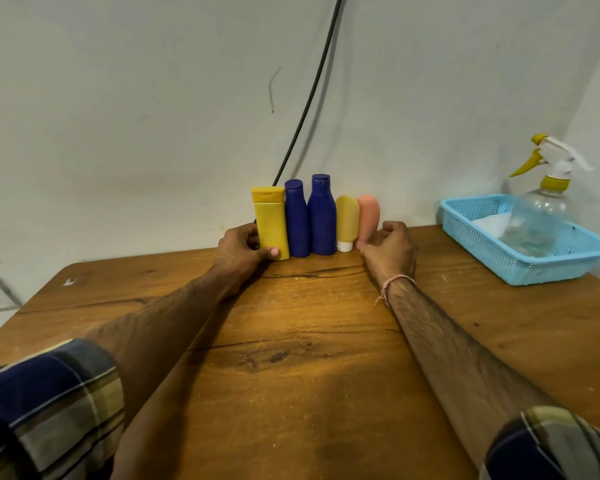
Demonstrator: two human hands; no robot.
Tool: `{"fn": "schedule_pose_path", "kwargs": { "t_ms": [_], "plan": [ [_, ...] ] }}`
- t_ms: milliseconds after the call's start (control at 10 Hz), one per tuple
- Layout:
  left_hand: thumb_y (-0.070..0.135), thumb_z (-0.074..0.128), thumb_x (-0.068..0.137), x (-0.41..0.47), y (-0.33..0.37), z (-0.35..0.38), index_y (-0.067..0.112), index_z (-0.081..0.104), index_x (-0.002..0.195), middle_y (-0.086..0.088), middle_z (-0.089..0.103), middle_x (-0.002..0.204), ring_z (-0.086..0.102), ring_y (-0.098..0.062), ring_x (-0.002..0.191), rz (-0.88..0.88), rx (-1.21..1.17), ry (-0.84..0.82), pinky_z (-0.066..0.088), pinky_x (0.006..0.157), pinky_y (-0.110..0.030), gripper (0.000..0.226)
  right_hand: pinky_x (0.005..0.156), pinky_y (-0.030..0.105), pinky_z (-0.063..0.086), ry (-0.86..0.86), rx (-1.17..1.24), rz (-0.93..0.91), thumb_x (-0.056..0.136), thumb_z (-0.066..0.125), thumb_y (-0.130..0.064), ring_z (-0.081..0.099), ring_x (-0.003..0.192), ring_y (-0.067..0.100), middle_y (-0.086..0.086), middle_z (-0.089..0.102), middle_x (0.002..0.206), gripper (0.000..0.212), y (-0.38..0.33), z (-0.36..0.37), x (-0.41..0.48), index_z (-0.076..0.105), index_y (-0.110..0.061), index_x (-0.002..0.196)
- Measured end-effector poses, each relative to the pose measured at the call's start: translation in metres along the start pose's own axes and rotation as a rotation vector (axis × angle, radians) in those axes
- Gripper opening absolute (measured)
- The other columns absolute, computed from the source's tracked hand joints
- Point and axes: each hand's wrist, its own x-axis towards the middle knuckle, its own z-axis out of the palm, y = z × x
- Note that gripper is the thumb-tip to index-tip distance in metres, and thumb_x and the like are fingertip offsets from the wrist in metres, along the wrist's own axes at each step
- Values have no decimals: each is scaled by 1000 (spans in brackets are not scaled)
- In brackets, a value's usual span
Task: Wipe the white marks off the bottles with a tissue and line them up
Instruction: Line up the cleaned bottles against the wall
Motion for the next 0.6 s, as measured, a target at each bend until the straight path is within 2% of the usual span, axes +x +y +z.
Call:
{"fn": "schedule_pose_path", "kwargs": {
  "t_ms": [300,600],
  "plan": [
    [25,83,82,0,2,4,16,57,141,-5,69,130,64,-22,118,-2,16,-3,52,105,-46,65,91,34,52,-76,-24,-16,89,77,-20,65,115,26,9,67,127,48,3,3,3,58,-9,132],
    [25,85,81,-16,6,0,14,50,145,-7,62,141,59,-25,128,-22,-12,23,50,108,-48,74,94,34,47,-116,-28,1,85,82,-24,58,123,28,10,60,135,64,4,-6,-8,50,-10,138]
  ]
}}
